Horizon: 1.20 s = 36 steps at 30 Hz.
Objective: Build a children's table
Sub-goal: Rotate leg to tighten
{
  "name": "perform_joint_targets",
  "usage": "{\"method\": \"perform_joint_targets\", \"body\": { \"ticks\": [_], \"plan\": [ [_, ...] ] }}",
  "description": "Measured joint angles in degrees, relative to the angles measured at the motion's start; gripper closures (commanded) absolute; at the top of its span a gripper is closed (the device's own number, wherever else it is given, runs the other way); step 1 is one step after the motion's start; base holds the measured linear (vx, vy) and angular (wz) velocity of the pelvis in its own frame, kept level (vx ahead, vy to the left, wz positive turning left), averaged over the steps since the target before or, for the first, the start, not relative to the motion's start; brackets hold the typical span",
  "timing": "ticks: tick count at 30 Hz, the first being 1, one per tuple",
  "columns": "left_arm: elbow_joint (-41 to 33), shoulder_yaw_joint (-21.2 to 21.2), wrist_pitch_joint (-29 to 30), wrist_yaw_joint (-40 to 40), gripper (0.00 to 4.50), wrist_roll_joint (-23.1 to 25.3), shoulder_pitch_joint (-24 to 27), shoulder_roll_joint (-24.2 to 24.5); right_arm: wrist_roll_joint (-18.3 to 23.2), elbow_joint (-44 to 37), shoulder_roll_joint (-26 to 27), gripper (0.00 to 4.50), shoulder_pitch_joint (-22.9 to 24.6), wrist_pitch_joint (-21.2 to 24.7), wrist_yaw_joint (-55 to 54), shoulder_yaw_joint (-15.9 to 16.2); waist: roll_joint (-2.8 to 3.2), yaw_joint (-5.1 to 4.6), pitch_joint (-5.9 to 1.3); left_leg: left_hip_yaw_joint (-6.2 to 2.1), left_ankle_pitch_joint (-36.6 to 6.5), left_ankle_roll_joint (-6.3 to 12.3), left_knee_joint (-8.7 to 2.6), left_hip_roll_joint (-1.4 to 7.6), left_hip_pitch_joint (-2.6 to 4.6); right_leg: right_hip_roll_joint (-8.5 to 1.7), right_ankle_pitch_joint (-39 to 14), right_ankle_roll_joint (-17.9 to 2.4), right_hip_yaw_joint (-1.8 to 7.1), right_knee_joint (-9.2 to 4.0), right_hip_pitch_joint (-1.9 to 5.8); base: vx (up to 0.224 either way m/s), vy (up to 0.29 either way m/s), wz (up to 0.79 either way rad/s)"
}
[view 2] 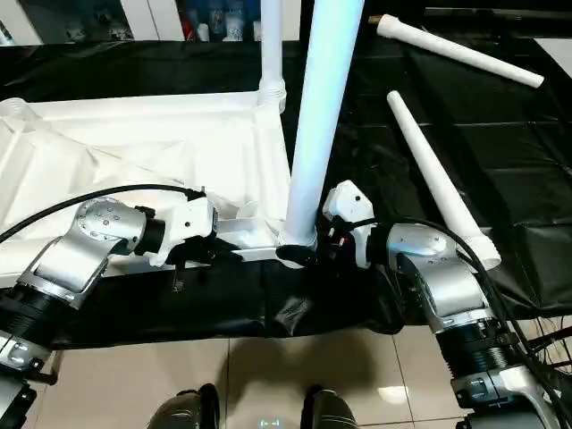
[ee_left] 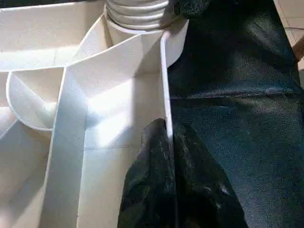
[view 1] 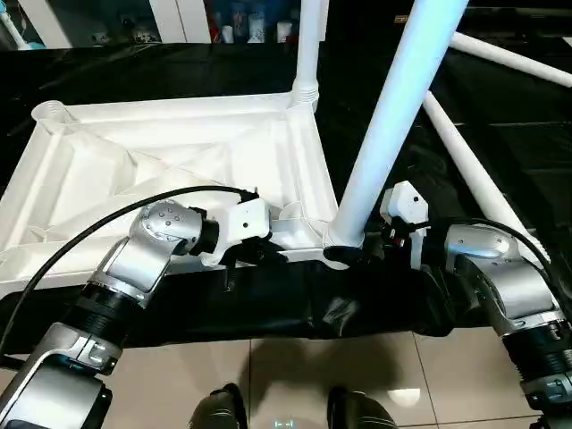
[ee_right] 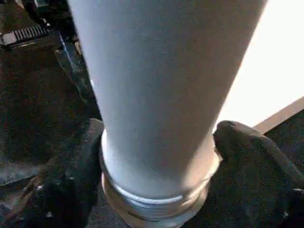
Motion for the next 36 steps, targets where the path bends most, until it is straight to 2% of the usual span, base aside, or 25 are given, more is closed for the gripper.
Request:
{"method": "perform_joint_targets", "body": {
  "ticks": [2, 4, 8, 22, 25, 28, 30, 32, 36],
  "plan": [
    [0.0, 0.0, 0.0, 0.0, 4.50, 0.0, 0.0, 0.0, 0.0, 0.2, 0.3, 1.19, 0.0, 0.0, 0.2, 0.0, 0.00, -0.03, 0.00, 0.00, 0.0, 0.00, 0.02, 0.00, 0.00, 0.00, 0.0, 0.0, 0.01, 0.03, 0.00, 0.000, 0.000, 0.00],
    [0.0, 0.0, 0.0, 0.0, 4.50, 0.0, 0.0, 0.0, 0.0, 0.5, 0.5, 1.25, 0.0, -0.1, 0.6, 0.1, -0.01, -0.05, 0.00, 0.00, 0.0, 0.00, 0.04, 0.00, -0.01, 0.00, 0.0, 0.0, 0.01, 0.06, -0.01, 0.000, 0.000, 0.00],
    [0.2, 0.1, 0.0, 0.0, 4.50, 0.0, 0.0, 0.1, 0.0, 0.6, 0.7, 1.64, 0.0, -0.2, 0.7, 0.1, -0.03, -0.08, 0.00, -0.01, 0.0, 0.00, 0.12, 0.00, -0.01, 0.00, 0.0, 0.0, 0.03, 0.19, -0.04, 0.000, 0.000, 0.00],
    [0.6, 0.3, 0.1, 0.2, 4.50, -0.2, 0.3, 0.3, -0.2, 1.2, 2.1, 1.75, 0.4, -0.8, -0.9, 0.2, -0.06, -0.54, -0.01, -0.02, 0.0, 0.01, 0.31, 0.01, 0.03, 0.00, 0.0, 0.0, 0.09, 0.42, -0.05, 0.000, 0.000, 0.00],
    [1.9, 0.8, 0.8, 3.2, 4.50, 0.3, 0.0, -0.9, -0.6, 3.2, 5.2, 1.75, 0.5, -1.1, -6.3, -0.9, -0.14, -1.09, -0.09, -0.02, 0.0, -0.05, 0.36, 0.00, 0.16, 0.00, 0.0, 0.0, 0.14, 0.47, 0.03, 0.000, 0.000, 0.00],
    [6.1, 1.1, 3.1, 8.0, 4.50, 1.8, -2.6, -4.4, -1.8, 6.3, 10.2, 1.76, -0.1, -0.9, -16.5, -3.7, -0.16, -1.23, -0.26, -0.03, -0.2, -0.28, 0.35, -0.14, 0.59, -0.01, -0.1, 0.1, 0.31, 0.44, 0.39, 0.000, 0.000, 0.00],
    [7.7, 1.3, 4.2, 10.0, 4.50, 2.3, -3.5, -6.1, -2.3, 7.7, 12.2, 1.76, -0.4, -0.9, -20.9, -4.3, -0.11, -1.28, -0.43, -0.04, -0.2, -0.28, 0.34, -0.27, 0.65, -0.03, -0.2, 0.3, 0.50, 0.41, 0.41, 0.000, 0.000, 0.00],
    [11.8, 1.4, 6.1, 14.1, 4.50, 3.4, -6.1, -8.8, -4.0, 11.2, 16.7, 1.76, -2.5, -0.9, -29.7, -5.9, -0.26, -1.45, -0.83, -0.06, -0.2, -0.29, 0.35, -0.31, 0.69, -0.03, -0.3, 0.5, 0.56, 0.39, 0.44, 0.000, 0.000, 0.00],
    [17.4, 1.5, 8.1, 20.5, 4.50, 4.4, -9.6, -13.6, -5.3, 16.7, 21.5, 1.76, -6.0, -1.1, -41.4, -8.1, -0.18, -1.32, -1.06, -0.11, -0.2, -0.29, 0.34, -0.40, 0.67, -0.04, -0.3, 0.6, 0.59, -0.01, 0.58, 0.000, 0.000, 0.00]
  ]
}}
